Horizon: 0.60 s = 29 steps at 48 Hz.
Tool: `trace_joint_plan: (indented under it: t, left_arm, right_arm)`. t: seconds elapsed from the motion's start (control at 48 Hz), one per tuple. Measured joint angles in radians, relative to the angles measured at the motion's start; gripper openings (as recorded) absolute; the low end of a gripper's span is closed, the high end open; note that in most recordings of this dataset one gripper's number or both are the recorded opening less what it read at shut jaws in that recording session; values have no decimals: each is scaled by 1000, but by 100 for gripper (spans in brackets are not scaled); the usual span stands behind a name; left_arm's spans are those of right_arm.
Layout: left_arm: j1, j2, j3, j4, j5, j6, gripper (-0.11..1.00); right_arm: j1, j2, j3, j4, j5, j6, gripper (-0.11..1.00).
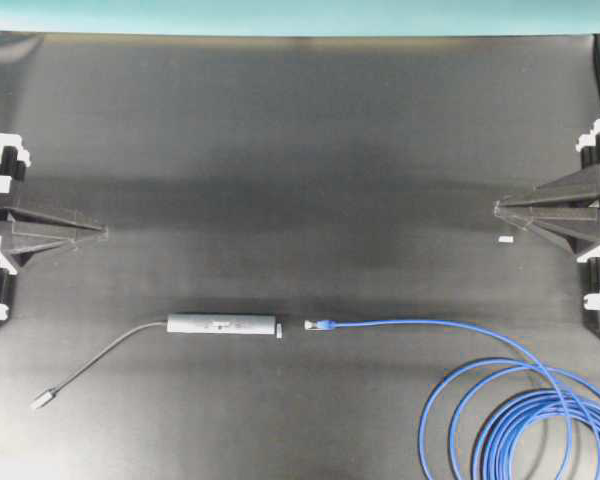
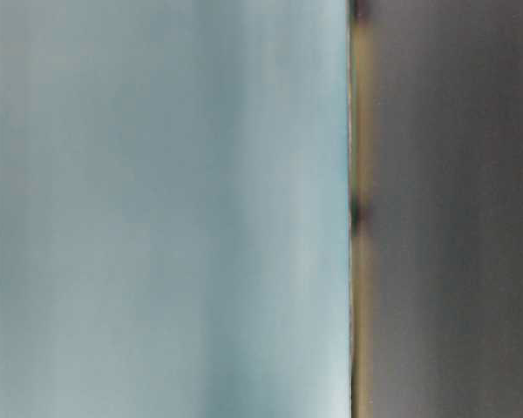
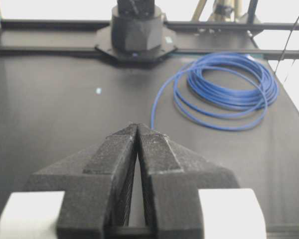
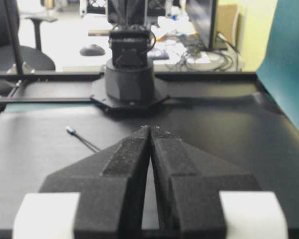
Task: Insert the LAN cable into the hub.
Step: 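Move both grippers down toward the grey hub and blue cable plug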
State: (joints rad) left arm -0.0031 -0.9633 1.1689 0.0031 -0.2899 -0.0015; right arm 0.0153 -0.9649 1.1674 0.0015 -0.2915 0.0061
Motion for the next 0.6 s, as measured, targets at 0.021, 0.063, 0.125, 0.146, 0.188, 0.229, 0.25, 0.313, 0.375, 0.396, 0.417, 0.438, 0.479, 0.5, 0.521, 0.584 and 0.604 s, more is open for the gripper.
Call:
trace_joint_plan:
  t: [0.021, 0.063, 0.125, 0.146, 0.188, 0.229, 0.25, 0.313, 0.375, 0.396, 0.417, 0.438, 0.479, 0.5, 0.521, 0.584, 0.604]
  left_arm:
    - [0, 2, -5, 3, 8, -8, 6]
    - [0, 12, -23, 17, 38, -29, 2]
    - [0, 44, -63, 29, 104, -71, 0]
    - [-2, 55, -74, 31, 124, -80, 0]
    - [-2, 80, -100, 34, 175, -98, 0]
    - [-9, 101, -121, 34, 212, -106, 0]
    - [-14, 112, -132, 34, 233, -107, 0]
    - [-34, 149, -166, 35, 287, -106, 0]
    - [-52, 184, -190, 37, 334, -103, 0]
    - [-55, 198, -198, 37, 348, -103, 0]
    - [-60, 215, -209, 37, 367, -101, 0]
    - [-63, 229, -216, 37, 380, -100, 0]
    - [-66, 258, -230, 37, 402, -97, 0]
    - [-69, 273, -239, 37, 413, -94, 0]
    - [-72, 285, -247, 37, 420, -89, 0]
    - [-83, 334, -267, 38, 433, -77, 0]
    - [-86, 348, -275, 37, 433, -75, 0]
  right_arm:
    - [0, 2, 0, 0, 2, 0, 3]
    - [0, 6, -3, 2, 8, 0, 3]
    - [0, 23, -20, 11, 57, 2, 0]
    - [0, 34, -29, 14, 81, 3, 0]
    - [0, 57, -51, 20, 144, 9, 0]
    - [0, 83, -78, 23, 213, 14, 0]
    - [0, 100, -92, 23, 249, 15, 0]
    - [0, 146, -130, 23, 344, 20, 0]
    - [2, 192, -161, 25, 422, 21, 0]
    - [2, 209, -170, 25, 443, 21, 0]
    - [2, 235, -186, 25, 479, 21, 0]
    - [2, 256, -198, 23, 500, 21, 0]
    - [6, 299, -218, 25, 538, 23, 0]
    - [11, 321, -227, 23, 552, 23, 0]
    - [18, 342, -238, 25, 569, 23, 0]
    - [48, 405, -267, 25, 606, 23, 0]
    - [58, 423, -278, 25, 615, 23, 0]
